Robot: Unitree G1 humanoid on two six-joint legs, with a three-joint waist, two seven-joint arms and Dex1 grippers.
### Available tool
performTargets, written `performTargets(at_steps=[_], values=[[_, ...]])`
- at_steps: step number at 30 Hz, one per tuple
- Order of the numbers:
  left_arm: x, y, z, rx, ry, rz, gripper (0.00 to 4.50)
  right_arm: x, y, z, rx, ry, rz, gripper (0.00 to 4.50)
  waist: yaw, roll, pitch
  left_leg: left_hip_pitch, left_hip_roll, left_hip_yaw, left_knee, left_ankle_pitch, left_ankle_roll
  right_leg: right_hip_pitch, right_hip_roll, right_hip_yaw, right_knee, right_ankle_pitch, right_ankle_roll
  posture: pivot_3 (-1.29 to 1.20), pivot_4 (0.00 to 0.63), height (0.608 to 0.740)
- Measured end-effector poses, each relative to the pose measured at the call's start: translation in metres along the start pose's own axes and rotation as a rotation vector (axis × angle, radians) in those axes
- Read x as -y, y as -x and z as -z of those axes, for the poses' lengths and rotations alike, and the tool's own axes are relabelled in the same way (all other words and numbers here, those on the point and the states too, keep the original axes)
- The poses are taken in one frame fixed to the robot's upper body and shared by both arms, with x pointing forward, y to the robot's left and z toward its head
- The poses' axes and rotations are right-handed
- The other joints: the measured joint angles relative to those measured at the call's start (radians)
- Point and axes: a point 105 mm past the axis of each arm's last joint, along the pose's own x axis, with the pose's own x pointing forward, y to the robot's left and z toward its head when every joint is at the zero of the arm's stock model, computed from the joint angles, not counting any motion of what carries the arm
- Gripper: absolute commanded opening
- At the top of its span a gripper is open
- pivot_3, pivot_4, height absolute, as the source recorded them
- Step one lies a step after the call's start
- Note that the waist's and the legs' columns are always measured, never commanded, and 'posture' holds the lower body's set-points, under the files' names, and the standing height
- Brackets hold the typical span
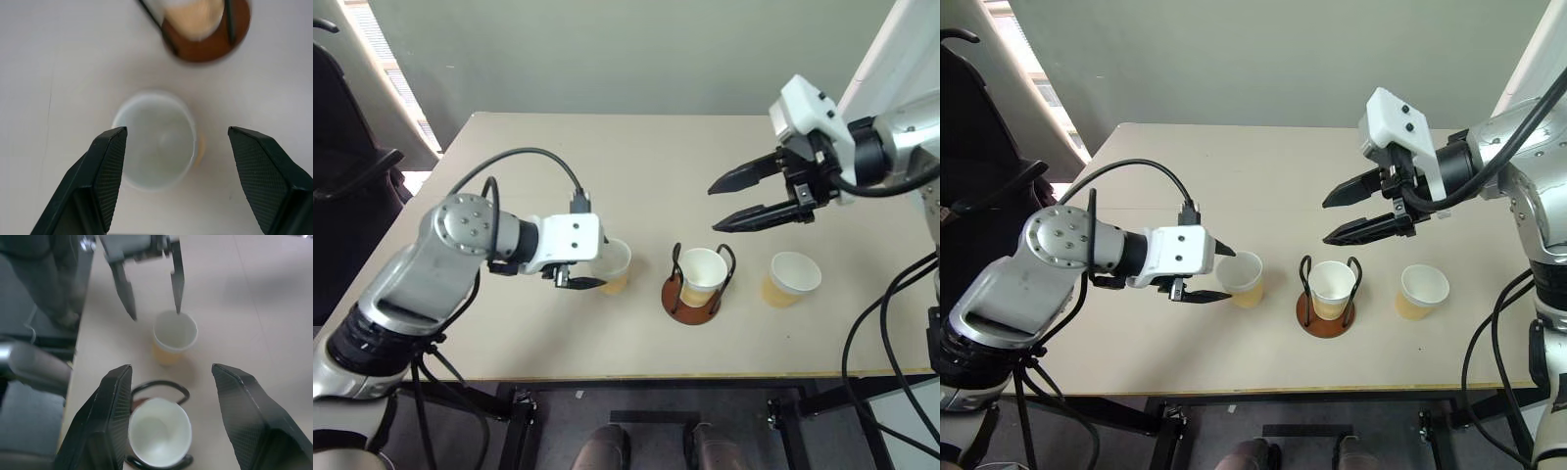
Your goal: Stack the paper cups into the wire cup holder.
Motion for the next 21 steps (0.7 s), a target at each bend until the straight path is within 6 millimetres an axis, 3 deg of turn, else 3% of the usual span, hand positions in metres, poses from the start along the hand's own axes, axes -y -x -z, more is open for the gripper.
performTargets(at_steps=[15, 18, 21], values=[[0.001, -0.033, 0.019, -0.069, -0.018, 0.015, 3.56, -0.002, 0.0, -0.003, 0.019, -0.03, 0.01, 2.65, 0.001, 0.0, 0.0, -0.001, 0.0, 0.0, -0.001, -0.001, 0.0, -0.001, 0.0, 0.0, 0.0, 0.0, 0.0, 0.0, 0.15, 0.74], [0.003, -0.043, 0.014, -0.013, -0.039, 0.041, 2.93, -0.004, 0.0, -0.004, 0.019, -0.026, 0.008, 2.68, 0.002, 0.0, 0.0, -0.001, 0.0, 0.0, -0.001, -0.001, 0.001, -0.001, 0.0, 0.0, 0.0, 0.0, 0.0, 0.0, 0.15, 0.74], [0.005, -0.046, 0.014, 0.012, -0.064, 0.068, 1.92, -0.006, 0.0, -0.002, 0.014, -0.026, 0.004, 2.68, 0.001, 0.0, 0.0, -0.001, 0.0, 0.0, -0.001, -0.001, 0.001, -0.001, 0.0, 0.0, 0.0, 0.0, 0.0, 0.0, 0.15, 0.74]])
